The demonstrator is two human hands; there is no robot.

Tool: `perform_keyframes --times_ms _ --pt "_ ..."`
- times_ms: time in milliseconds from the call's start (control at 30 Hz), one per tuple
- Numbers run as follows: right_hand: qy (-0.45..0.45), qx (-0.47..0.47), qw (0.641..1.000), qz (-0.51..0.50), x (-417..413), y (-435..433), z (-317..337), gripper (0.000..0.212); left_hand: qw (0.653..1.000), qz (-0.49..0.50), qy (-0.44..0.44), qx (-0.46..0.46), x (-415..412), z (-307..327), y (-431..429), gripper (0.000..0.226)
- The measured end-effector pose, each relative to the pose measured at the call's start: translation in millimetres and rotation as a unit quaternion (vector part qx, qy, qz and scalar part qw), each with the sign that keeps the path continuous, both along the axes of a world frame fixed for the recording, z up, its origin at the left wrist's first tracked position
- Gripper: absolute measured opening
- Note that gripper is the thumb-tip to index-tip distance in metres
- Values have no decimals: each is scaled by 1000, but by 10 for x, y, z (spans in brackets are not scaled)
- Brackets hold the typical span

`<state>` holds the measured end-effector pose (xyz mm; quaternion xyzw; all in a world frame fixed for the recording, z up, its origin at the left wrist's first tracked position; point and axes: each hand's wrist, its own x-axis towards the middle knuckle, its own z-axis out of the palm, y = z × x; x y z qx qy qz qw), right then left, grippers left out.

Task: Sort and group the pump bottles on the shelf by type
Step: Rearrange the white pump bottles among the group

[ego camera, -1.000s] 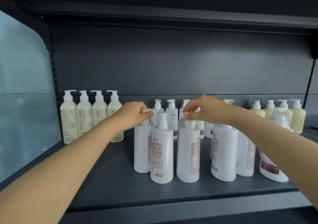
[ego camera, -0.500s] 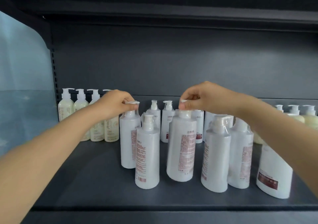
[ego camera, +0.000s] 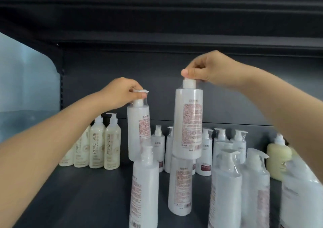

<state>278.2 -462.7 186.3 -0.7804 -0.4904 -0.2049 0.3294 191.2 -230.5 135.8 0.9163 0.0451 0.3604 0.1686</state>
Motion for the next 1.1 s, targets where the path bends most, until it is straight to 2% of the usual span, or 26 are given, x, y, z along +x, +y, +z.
perform_keyframes --times_ms 167,433,533,733,967,1100 --pt "-14 32 999 -21 218 235 159 34 999 -33 -2 -4 259 62 107 24" --pt "-3 1 998 -60 728 564 36 24 994 -93 52 4 716 -144 369 18" --pt "-10 -41 997 -69 871 639 -45 19 991 -113 66 -14 889 -278 484 18" --pt "36 -147 986 -62 1221 787 -363 20 985 -145 88 -22 1185 -562 642 11" --pt "50 -306 949 -59 1479 954 -815 26 981 -146 122 -30 1402 -803 677 12" --pt "39 -323 945 -34 1534 1067 -1053 30 981 -148 121 -41 1482 -922 652 15"
